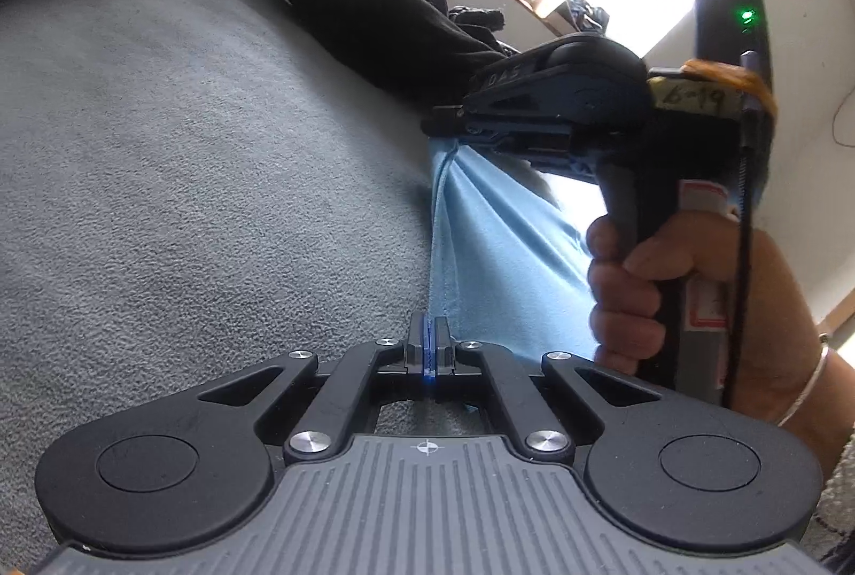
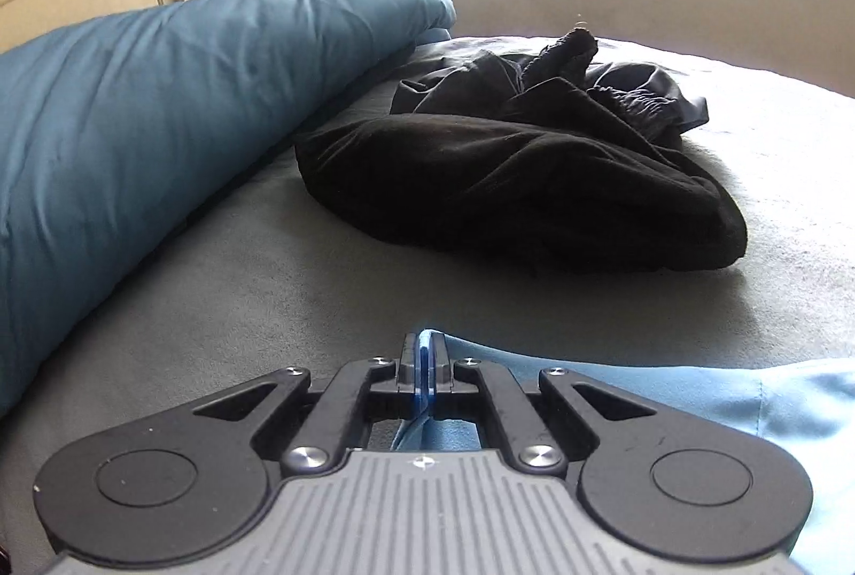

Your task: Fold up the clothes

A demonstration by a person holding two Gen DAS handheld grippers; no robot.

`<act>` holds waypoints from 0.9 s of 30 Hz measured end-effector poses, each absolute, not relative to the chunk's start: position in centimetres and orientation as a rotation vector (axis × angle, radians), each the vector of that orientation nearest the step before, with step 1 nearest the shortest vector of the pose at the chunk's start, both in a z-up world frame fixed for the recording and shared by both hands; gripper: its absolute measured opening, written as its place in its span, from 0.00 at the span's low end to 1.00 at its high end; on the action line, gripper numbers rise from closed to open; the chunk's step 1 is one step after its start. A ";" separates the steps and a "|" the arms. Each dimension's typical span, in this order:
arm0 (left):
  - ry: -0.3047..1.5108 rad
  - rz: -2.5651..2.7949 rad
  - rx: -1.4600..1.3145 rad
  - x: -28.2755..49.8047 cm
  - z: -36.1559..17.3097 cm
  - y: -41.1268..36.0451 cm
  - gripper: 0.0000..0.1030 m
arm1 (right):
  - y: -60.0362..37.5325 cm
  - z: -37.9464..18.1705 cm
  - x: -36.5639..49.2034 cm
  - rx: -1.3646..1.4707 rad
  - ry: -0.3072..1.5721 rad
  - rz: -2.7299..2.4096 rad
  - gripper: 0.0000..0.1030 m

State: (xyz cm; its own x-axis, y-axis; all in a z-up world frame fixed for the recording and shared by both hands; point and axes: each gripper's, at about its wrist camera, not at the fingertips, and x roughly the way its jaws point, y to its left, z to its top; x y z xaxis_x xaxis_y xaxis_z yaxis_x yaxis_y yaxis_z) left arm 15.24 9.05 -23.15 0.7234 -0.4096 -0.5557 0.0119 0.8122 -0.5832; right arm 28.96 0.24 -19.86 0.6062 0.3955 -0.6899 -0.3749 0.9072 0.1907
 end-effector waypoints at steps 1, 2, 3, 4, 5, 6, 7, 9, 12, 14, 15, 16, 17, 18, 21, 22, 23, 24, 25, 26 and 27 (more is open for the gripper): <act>0.736 -0.245 -0.587 15.3 -23.2 9.1 0.00 | 0.3 -20.2 29.1 0.028 0.814 0.448 0.02; 0.741 -0.244 -0.590 15.4 -23.3 9.1 0.00 | 0.3 -20.5 29.3 0.031 0.826 0.452 0.02; 0.746 -0.243 -0.593 15.5 -23.4 9.2 0.00 | 0.3 -20.9 29.7 0.042 0.852 0.461 0.02; 0.752 -0.246 -0.599 15.6 -23.5 9.2 0.00 | 0.1 -21.2 30.3 0.070 0.888 0.472 0.04; 0.757 -0.251 -0.605 15.7 -23.5 9.3 0.00 | -0.6 -21.3 30.8 0.123 0.917 0.487 0.06; 0.765 -0.259 -0.616 15.9 -23.6 9.6 0.00 | -1.8 -21.1 31.2 0.200 0.932 0.510 0.09; 0.773 -0.268 -0.629 16.0 -23.7 9.8 0.00 | -3.2 -20.8 31.5 0.284 0.941 0.535 0.22; 0.790 -0.286 -0.654 16.2 -23.9 10.3 0.00 | -6.5 -19.3 31.5 0.422 0.916 0.559 0.37; 0.813 -0.314 -0.697 16.7 -24.1 11.0 0.03 | -13.1 -16.4 29.8 0.574 0.869 0.537 0.43; 0.823 -0.336 -0.737 16.9 -24.3 11.5 0.15 | -17.6 -14.9 27.2 0.661 0.851 0.506 0.47; 0.825 -0.349 -0.764 16.7 -24.3 11.6 0.19 | -19.8 -14.2 25.9 0.705 0.841 0.489 0.48; 0.827 -0.356 -0.782 16.7 -24.3 11.7 0.26 | -22.1 -13.4 24.6 0.748 0.832 0.473 0.48; 0.828 -0.361 -0.787 16.6 -24.2 11.5 0.32 | -24.3 -12.7 23.3 0.791 0.822 0.456 0.48; 0.829 -0.365 -0.789 16.5 -24.0 11.4 0.34 | -26.1 -12.2 21.8 0.822 0.816 0.436 0.48; 0.839 -0.365 -0.719 15.8 -24.0 9.7 0.39 | -30.6 -11.1 16.1 0.919 0.803 0.403 0.49; 0.835 -0.358 -0.668 15.7 -23.8 9.0 0.37 | -31.5 -10.9 14.3 0.939 0.801 0.394 0.49; 0.835 -0.344 -0.602 16.1 -23.5 8.3 0.26 | -32.2 -10.7 12.4 0.952 0.800 0.383 0.49; 0.842 -0.327 -0.541 16.3 -23.3 7.7 0.17 | -32.9 -10.5 10.5 0.965 0.798 0.371 0.49; 0.849 -0.310 -0.480 16.5 -23.0 7.2 0.00 | -33.4 -10.7 8.6 0.983 0.803 0.359 0.49; 0.848 -0.295 -0.461 16.2 -22.6 7.5 0.00 | -33.8 -11.0 6.8 1.003 0.812 0.346 0.49; 0.848 -0.277 -0.464 15.7 -21.7 7.8 0.00 | -34.2 -11.4 5.0 1.024 0.821 0.333 0.49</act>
State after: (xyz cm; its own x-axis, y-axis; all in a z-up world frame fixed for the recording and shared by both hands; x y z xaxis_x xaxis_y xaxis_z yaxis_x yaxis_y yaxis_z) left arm 15.67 7.82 -21.75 0.6343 -0.4136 -0.6531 0.0520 0.8658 -0.4978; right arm 5.01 -34.23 -11.35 0.6642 0.6000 -0.4459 0.1192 0.5038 0.8555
